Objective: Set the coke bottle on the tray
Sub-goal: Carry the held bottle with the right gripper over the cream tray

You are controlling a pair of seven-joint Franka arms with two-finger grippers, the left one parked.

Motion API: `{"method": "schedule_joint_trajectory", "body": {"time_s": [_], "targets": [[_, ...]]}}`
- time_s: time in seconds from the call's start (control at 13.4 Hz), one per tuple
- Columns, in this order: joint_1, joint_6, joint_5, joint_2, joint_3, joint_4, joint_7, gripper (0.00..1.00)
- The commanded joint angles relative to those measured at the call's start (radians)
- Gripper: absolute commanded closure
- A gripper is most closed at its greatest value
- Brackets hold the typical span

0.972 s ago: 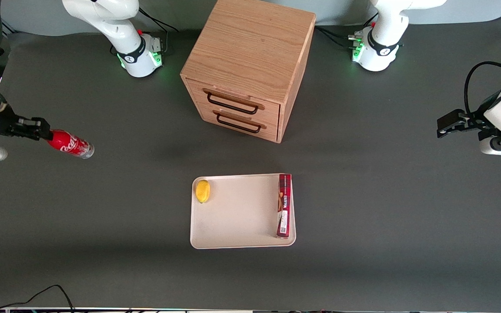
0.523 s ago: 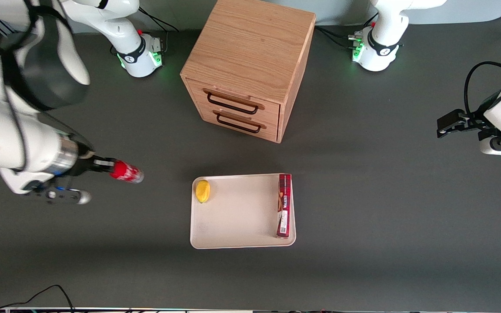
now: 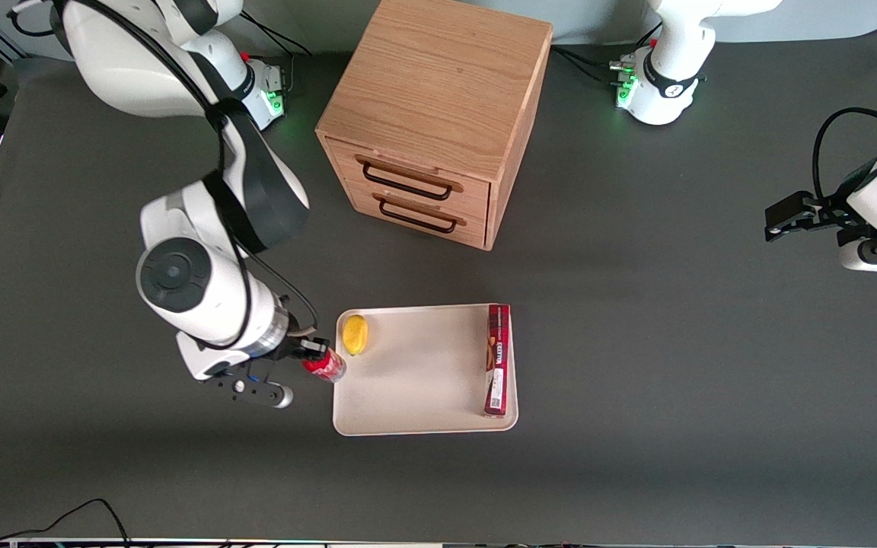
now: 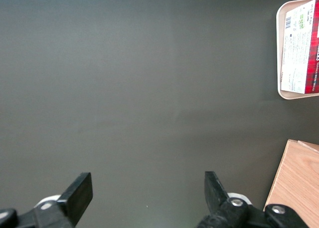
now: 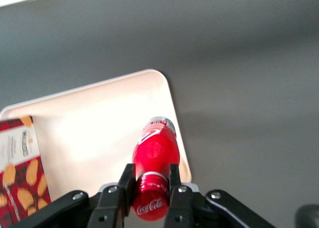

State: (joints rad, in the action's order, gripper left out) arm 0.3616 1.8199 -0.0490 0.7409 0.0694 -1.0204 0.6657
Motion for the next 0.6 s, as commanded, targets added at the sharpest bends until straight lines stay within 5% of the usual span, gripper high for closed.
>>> {"method": "schedule_joint_trajectory", "body": {"time_s": [0.0,0.52], "targets": [[0.033,0.065,-0.012,0.07,-0.025,0.068,0.048,1.0],[0.077,0.231,-0.011,0.158,-0.071,0.066,0.092,1.0]]}}
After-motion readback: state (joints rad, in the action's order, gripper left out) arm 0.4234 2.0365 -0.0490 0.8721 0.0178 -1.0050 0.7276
